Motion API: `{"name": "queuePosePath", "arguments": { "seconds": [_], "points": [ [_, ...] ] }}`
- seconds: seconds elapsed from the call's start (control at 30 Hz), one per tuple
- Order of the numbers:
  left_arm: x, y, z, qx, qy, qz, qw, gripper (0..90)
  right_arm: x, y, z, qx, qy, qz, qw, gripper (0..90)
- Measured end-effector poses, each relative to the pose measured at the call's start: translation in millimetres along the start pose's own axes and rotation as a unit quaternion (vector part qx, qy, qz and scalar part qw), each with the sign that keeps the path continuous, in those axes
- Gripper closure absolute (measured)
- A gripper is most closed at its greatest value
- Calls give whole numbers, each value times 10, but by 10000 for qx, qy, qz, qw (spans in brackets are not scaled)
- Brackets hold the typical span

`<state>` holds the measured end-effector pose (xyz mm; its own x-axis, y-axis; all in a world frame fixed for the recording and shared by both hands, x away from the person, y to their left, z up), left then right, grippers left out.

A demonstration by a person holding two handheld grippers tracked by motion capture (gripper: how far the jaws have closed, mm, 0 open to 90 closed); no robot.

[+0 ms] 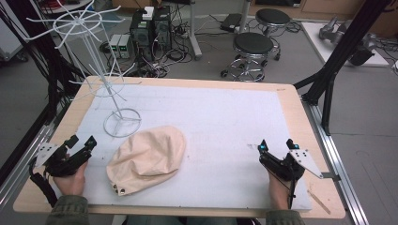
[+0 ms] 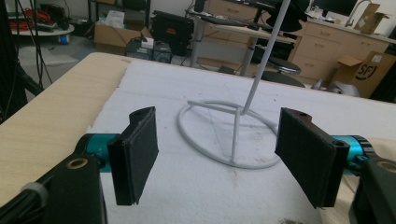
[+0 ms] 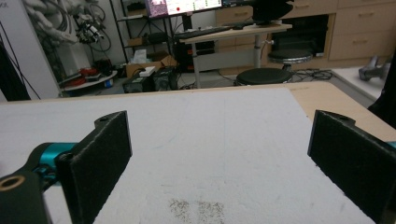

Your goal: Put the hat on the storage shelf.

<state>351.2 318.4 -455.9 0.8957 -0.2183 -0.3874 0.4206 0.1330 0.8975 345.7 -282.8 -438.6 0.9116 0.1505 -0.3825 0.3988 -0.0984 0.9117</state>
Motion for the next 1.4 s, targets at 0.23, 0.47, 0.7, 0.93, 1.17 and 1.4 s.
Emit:
{"name": "queuePosePath", "arguments": {
  "seconds": [0.23, 0.47, 0.7, 0.93, 1.17, 1.4],
  "points": [
    [3, -3, 6, 22, -5, -15, 10000, 297, 0, -5, 37, 123, -10, 16, 9999, 51],
    [5, -2, 11, 12, -18, -10, 10000, 297, 0, -4, 13, 31, -18, 25, 10000, 52],
    [7, -3, 11, 11, -25, -21, 10000, 297, 3, -11, 10, 45, 5, -8, 10000, 51],
    [-4, 5, 31, 14, -63, 1, 10000, 296, -2, -5, 19, 35, -19, 22, 10000, 51],
    [-23, 40, 97, 106, -122, 27, 9999, 292, -4, -6, 28, 67, -13, 16, 10000, 51],
    [-67, 113, 224, 143, -228, 124, 9996, 292, -4, -6, 22, 65, 11, 24, 10000, 51]
  ]
}}
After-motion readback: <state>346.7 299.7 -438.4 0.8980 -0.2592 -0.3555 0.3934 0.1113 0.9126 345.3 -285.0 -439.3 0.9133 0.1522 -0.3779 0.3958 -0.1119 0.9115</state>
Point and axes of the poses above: each handheld gripper's, and its own axes: x roughly forward along the jaws, y roughly out of its top, z roughly to its right, the point moved 9 cm from there along x, roughly forward along the jaws, and after that the axes turned 15 degrees about -z, right-handed, at the moved point
